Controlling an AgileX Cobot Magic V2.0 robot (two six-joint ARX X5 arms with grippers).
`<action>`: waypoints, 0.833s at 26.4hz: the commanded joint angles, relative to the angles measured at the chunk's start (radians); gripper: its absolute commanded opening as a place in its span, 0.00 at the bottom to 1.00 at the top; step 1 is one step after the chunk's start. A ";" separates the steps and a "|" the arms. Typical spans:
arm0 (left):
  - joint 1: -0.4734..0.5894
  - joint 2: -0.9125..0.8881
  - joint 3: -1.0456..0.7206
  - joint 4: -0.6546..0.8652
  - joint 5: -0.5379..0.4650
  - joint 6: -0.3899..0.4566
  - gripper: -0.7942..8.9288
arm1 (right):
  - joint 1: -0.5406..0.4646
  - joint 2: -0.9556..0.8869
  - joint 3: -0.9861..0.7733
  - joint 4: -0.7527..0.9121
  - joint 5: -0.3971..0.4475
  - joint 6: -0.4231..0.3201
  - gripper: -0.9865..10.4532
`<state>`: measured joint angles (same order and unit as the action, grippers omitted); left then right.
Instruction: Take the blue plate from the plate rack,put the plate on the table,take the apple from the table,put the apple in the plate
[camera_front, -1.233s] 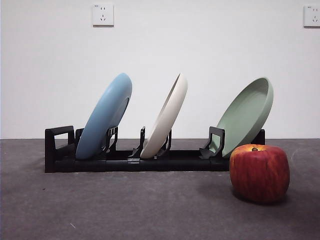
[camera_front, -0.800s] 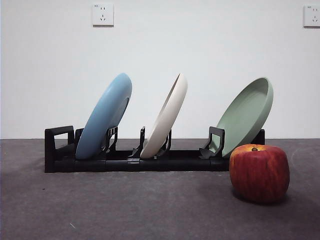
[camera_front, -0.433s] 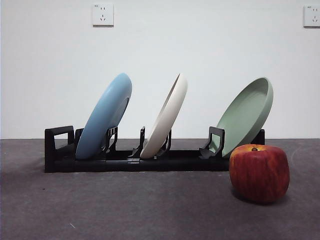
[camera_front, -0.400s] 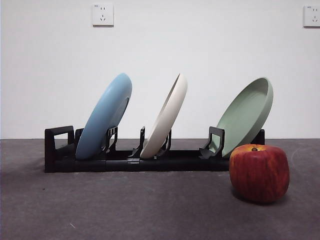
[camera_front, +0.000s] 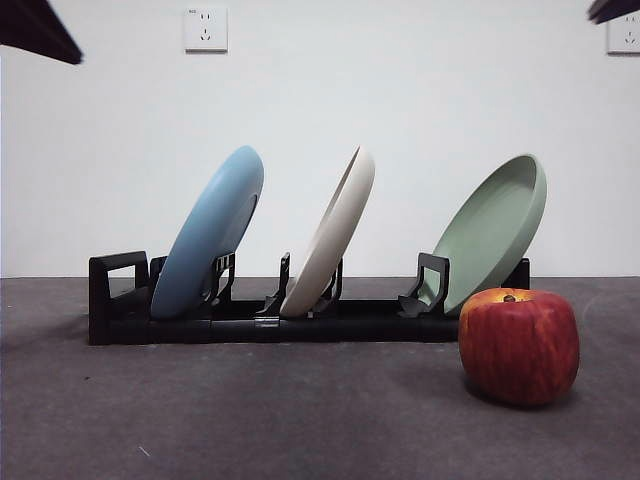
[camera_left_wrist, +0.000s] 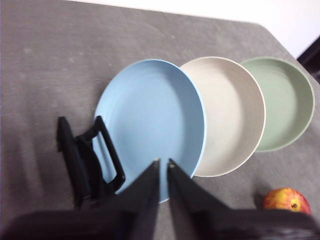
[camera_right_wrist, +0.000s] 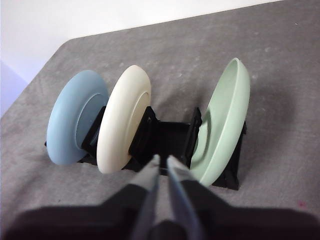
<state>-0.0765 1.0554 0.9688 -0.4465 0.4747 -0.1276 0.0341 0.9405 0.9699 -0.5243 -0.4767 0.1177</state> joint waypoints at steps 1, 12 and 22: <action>-0.042 0.039 0.007 0.026 0.004 0.034 0.39 | 0.002 0.028 0.011 0.000 -0.004 -0.023 0.31; -0.215 0.246 0.185 0.013 -0.063 0.022 0.41 | 0.002 0.048 0.011 -0.001 -0.004 -0.022 0.34; -0.266 0.633 0.557 -0.171 -0.183 0.052 0.40 | 0.002 0.048 0.011 -0.031 0.001 -0.023 0.34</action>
<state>-0.3370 1.6798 1.5261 -0.6182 0.2932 -0.0887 0.0341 0.9871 0.9798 -0.5571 -0.4728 0.1040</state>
